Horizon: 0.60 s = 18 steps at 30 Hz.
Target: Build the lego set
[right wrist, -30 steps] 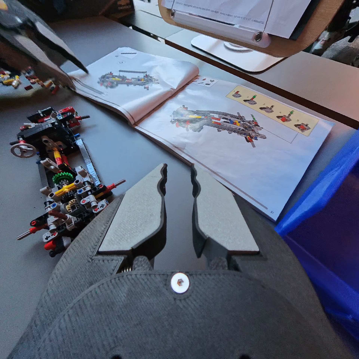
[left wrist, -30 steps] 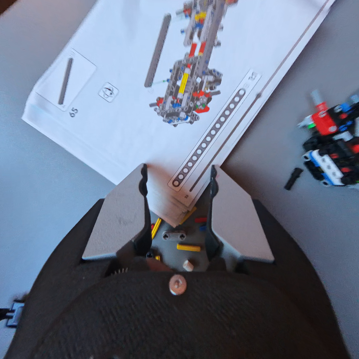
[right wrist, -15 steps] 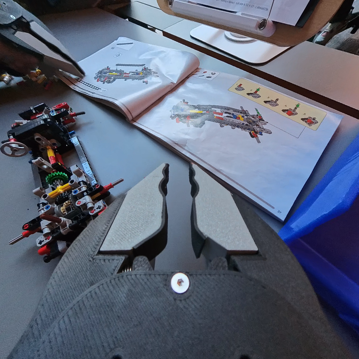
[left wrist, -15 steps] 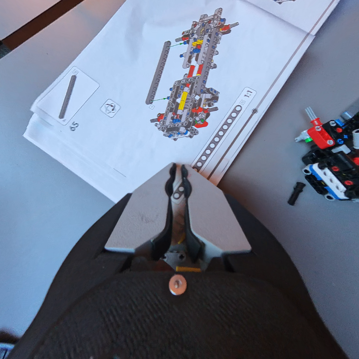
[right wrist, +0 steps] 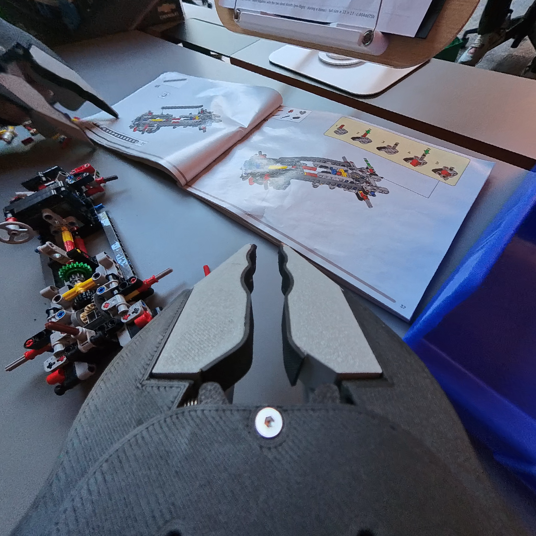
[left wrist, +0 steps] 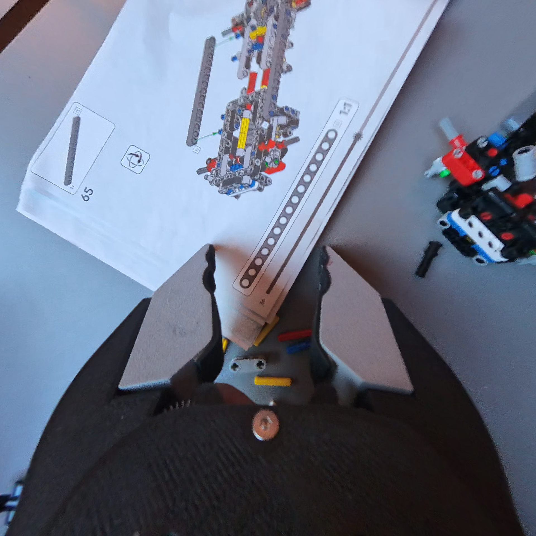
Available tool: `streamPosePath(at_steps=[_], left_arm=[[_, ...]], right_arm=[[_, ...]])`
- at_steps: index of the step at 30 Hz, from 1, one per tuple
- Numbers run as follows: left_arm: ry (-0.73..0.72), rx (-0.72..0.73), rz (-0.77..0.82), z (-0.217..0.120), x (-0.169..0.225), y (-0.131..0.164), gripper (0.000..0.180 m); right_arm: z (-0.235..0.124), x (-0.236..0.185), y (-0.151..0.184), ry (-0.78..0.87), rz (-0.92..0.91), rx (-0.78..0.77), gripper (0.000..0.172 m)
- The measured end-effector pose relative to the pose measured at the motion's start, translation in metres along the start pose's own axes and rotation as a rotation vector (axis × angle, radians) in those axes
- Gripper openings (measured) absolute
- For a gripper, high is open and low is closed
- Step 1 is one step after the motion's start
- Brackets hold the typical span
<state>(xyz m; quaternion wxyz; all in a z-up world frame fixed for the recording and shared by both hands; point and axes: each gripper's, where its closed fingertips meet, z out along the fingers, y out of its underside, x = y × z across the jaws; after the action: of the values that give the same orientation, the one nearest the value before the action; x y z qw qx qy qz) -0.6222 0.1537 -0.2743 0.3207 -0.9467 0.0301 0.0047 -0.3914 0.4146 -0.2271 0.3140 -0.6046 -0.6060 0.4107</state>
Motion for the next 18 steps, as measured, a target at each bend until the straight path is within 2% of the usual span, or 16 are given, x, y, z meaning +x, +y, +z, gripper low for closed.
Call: streamPosePath(at_steps=[12,16,18], left_arm=[[0.048,0.045,0.031,0.004,0.016,-0.008,0.034],[0.101,0.08,0.002,0.006,0.023,-0.014,0.017],[0.133,0.076,-0.006,0.006,0.026,-0.013,0.0]], right_arm=[[0.006,-0.004,0.001,-0.006,0.002,0.001,0.011],[0.01,-0.007,0.002,-0.008,-0.01,-0.006,0.011],[0.011,-0.008,0.004,-0.009,-0.017,-0.012,0.011]])
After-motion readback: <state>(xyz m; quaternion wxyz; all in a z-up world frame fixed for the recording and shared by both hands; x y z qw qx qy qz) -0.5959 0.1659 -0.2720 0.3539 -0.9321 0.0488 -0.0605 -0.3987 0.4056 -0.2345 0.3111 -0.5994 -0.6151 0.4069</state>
